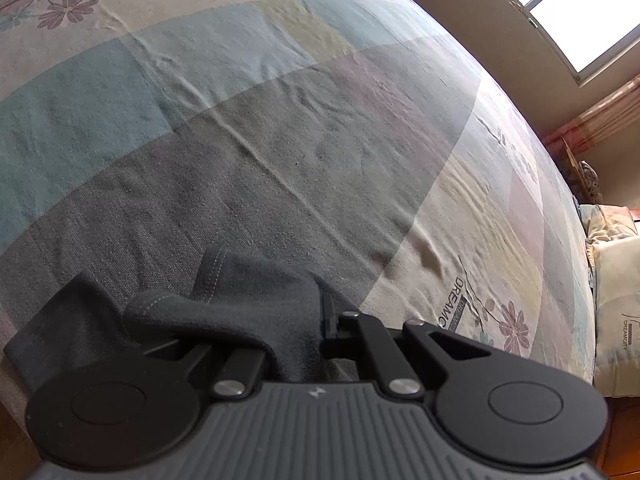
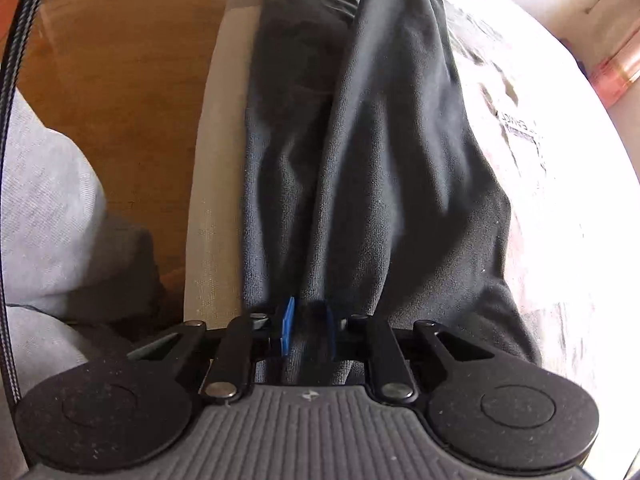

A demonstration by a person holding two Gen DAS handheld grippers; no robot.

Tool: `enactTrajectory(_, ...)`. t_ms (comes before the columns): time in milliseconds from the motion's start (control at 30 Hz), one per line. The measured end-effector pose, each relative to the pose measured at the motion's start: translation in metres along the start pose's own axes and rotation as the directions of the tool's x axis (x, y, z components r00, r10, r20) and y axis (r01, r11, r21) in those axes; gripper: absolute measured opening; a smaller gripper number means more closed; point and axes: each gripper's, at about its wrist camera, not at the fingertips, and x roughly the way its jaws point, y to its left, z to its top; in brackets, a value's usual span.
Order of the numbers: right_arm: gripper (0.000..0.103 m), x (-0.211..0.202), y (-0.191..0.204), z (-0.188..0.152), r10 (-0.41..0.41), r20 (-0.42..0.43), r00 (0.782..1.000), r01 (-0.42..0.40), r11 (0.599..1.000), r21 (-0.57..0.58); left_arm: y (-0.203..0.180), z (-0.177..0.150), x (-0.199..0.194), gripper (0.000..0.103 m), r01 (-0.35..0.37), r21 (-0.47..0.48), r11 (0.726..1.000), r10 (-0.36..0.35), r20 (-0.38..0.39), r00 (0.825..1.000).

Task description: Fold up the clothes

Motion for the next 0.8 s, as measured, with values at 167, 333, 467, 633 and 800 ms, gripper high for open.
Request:
enactTrajectory(167, 0.003, -0.012, -0.022, 0.001, 0.083, -0.006, 0.997, -0.082, 0.99, 0.114, -0.001, 0.001, -0.014, 0.001, 0.014, -0.013, 1.0, -0.014, 0.007, 1.0)
enactTrajectory(333, 0.002, -0.03, -0.05, -0.011, 0.187, 0.031, 0.982, -0.189, 0.968, 0.162, -0.002, -0.001, -0.046, 0.001, 0.006, -0.011, 1.0, -0.006, 0.036, 0.999)
enactTrajectory(467, 0.002, -0.04, -0.069, -0.021, 0.266, 0.055, 0.962, -0.272, 0.942, 0.198, 0.011, -0.006, -0.058, 0.001, -0.032, -0.021, 0.999, 0.033, 0.031, 0.999)
enactTrajectory(633, 0.002, -0.025, -0.083, -0.022, 0.333, 0.044, 0.942, -0.334, 0.917, 0.218, 0.04, -0.022, -0.047, 0.001, -0.094, -0.061, 0.994, 0.095, 0.011, 0.995)
enactTrajectory(800, 0.002, -0.012, -0.087, -0.015, 0.356, 0.019, 0.934, -0.351, 0.908, 0.229, 0.061, -0.038, -0.044, 0.001, -0.1, -0.092, 0.991, 0.102, 0.01, 0.995)
